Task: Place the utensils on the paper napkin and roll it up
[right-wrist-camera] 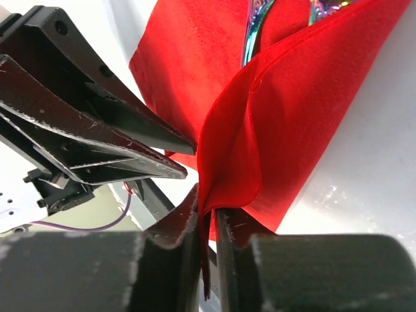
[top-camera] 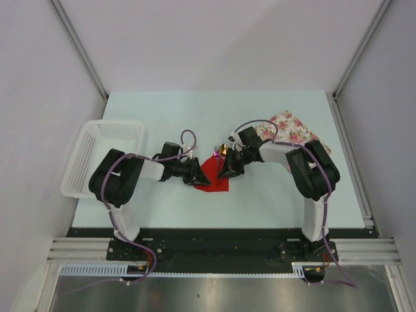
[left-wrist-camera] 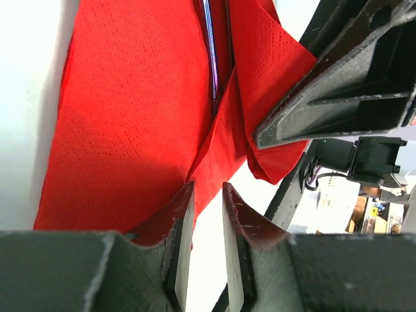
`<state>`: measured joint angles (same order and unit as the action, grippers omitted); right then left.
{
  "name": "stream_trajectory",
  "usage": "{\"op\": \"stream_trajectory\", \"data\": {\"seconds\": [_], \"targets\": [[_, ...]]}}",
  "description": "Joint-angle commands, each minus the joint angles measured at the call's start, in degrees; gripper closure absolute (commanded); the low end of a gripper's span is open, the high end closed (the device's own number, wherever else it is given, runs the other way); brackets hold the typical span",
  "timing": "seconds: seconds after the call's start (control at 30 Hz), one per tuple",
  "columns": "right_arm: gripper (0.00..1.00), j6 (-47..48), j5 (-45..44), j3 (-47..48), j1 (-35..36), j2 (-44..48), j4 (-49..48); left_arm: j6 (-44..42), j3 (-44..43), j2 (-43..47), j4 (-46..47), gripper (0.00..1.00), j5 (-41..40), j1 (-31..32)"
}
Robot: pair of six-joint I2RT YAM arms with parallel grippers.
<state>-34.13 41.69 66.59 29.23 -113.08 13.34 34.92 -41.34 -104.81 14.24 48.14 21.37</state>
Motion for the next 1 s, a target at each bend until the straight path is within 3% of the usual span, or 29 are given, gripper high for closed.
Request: {"op": "stream_trajectory", "data": {"seconds": [0.0,0.3,0.57,0.77,0.8,0.97], "targets": [[0.77,-1.4,2.4,1.9,0.6,-1.4,-2.9,-0.3,-1.6,-0.3,1.3,0.71,0.1,0.3],[0.54,-4.1,4.4,0.8,-0.1,-2.2,-6.1,2.9,2.8,5.1,6.9,0.52,3.0,-2.2],[0.47,-9.6,7.1,-1.3,-0.1,-1.9,-12.7,4.0,4.6,8.0,8.3,0.40,4.2,-3.8],[0.45,-10.9,7.1,-1.9,-0.6,-2.9,-12.7,6.7,5.2,7.4,11.2,0.36,4.5,-3.8],[0.41,-11.1,7.0,-2.1,-0.7,-3.0,-12.7,6.8,5.2,7.3,11.5,0.36,4.5,-3.8],[0.40,-12.2,7.0,-2.3,-0.8,-3.6,-14.8,9.1,6.3,7.4,14.7,0.39,4.5,-5.5]]}}
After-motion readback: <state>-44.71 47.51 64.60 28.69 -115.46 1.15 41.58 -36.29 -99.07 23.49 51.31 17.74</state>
